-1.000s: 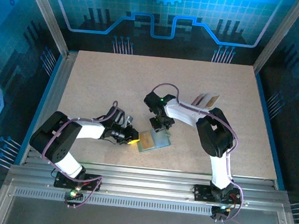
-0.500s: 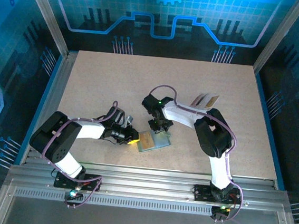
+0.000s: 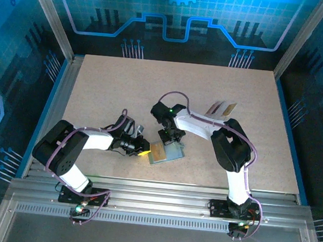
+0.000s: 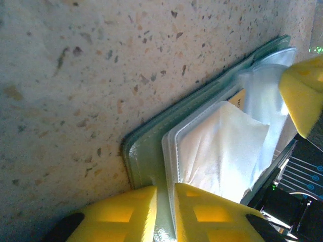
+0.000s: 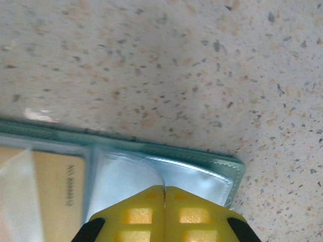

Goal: Put the credit cards into the card holder
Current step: Flip over the card slot in the card holder.

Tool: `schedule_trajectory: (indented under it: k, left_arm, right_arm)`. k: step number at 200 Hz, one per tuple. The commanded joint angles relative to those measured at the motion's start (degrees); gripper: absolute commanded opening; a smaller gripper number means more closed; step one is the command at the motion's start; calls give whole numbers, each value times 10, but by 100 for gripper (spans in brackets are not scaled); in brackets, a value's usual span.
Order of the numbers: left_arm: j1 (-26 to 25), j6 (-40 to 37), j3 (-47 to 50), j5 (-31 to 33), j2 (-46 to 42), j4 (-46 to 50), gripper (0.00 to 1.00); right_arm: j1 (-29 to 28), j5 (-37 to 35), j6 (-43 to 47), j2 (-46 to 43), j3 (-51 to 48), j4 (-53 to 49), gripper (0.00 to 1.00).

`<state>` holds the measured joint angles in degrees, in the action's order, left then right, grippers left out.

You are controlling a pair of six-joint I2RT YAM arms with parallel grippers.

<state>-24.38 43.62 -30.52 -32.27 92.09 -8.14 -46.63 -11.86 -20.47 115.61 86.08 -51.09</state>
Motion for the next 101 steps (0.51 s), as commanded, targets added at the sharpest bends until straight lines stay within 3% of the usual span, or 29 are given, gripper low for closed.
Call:
schedule_trajectory:
  k: [1, 59, 101]
  left_arm:
    - [-24, -5, 24, 61, 82, -10, 18]
    - [-26, 0, 25, 62, 78, -14, 18]
    - [-26, 4, 23, 56, 68, -14, 18]
  right_arm:
    - [-19, 17, 1, -22, 30, -39, 0]
    - [-16, 149, -16, -16, 41, -11, 0]
    - [-15, 201, -41, -2, 30, 28, 15]
